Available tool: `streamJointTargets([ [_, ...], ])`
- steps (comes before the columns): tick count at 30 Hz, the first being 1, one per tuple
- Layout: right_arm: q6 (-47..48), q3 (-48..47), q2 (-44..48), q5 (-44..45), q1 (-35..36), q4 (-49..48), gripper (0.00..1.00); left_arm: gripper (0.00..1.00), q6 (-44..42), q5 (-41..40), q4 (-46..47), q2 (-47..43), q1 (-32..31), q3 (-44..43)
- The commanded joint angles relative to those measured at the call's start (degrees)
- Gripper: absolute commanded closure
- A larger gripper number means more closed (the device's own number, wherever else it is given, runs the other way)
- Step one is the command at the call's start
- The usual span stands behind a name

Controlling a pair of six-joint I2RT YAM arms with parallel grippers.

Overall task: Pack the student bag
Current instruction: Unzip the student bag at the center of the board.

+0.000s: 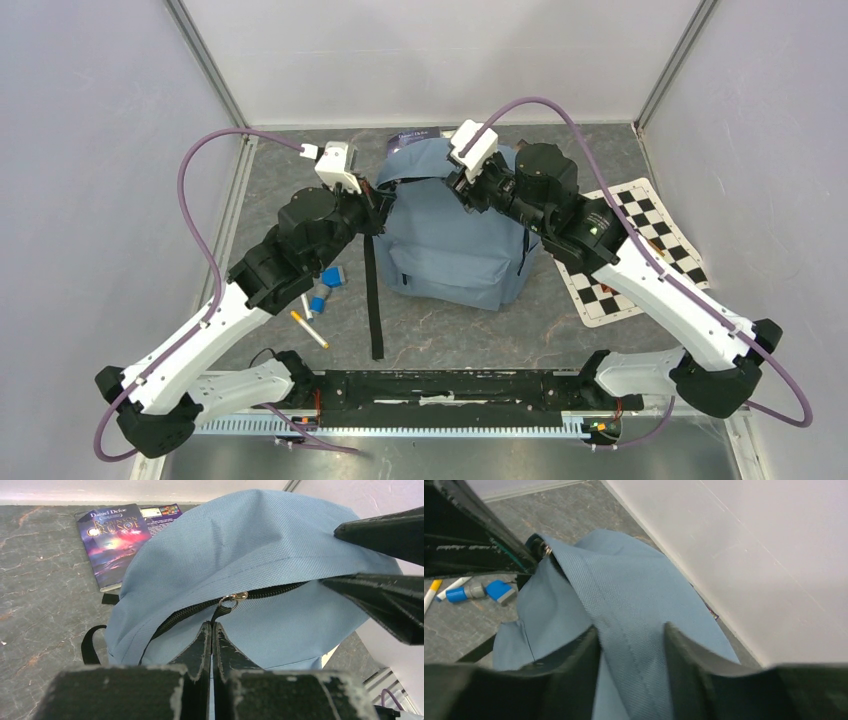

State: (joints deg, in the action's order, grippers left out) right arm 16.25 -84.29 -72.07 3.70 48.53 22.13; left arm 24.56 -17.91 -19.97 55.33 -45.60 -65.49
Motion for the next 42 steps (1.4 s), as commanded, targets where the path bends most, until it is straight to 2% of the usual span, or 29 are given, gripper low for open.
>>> streamJointTargets([
  [1,-0.7,-1.9,1.9,6.2,0.1,-3.6,0.56,0.98,0.9,-2.6,-1.0,-1.3,0.4,-0.8],
  [6,-1.0,-0.5,3.6,8.4,0.1,-5.3,0.87,0.98,2.7,-2.0,-5.8,-1.2,3.5,-0.8],
  [9,-1.4,0.1,3.9,10.4,0.1,-5.4,0.99,0.98,4.5,-0.8,-6.4,-2.4,5.6,1.7],
  [15,-2.3,1.0,4.6,12.7,0.1,-6.2,1.0,0.98,9.0,-1.6,-7.9,-5.7,7.6,9.2],
  [26,-3.8,1.1,5.3,13.7,0.1,-7.5,1.0,0.98,16.5,-2.0,-4.1,-11.0,8.2,24.6],
  [31,-4.5,0.7,5.5,14.1,0.1,-8.4,1.0,0.98,17.5,-2.8,-2.9,-12.6,8.2,29.0],
  [35,-4.6,0.6,5.2,14.0,0.1,-8.6,1.0,0.98,16.8,1.1,1.2,-13.0,8.1,32.6],
  [38,-4.7,0.6,5.2,13.5,0.1,-7.8,1.0,0.98,13.0,3.5,2.8,-13.3,8.2,31.5],
  [39,-4.9,0.7,5.4,13.6,0.1,-7.2,0.97,0.93,11.2,4.1,2.7,-13.2,8.2,30.0],
  [40,-5.0,0.9,5.6,13.9,0.1,-6.7,0.92,0.79,9.4,4.9,2.6,-13.2,8.2,28.3],
  [42,-5.0,1.1,6.1,14.1,0.1,-5.1,0.8,0.43,4.9,6.8,2.1,-12.9,8.2,23.7],
])
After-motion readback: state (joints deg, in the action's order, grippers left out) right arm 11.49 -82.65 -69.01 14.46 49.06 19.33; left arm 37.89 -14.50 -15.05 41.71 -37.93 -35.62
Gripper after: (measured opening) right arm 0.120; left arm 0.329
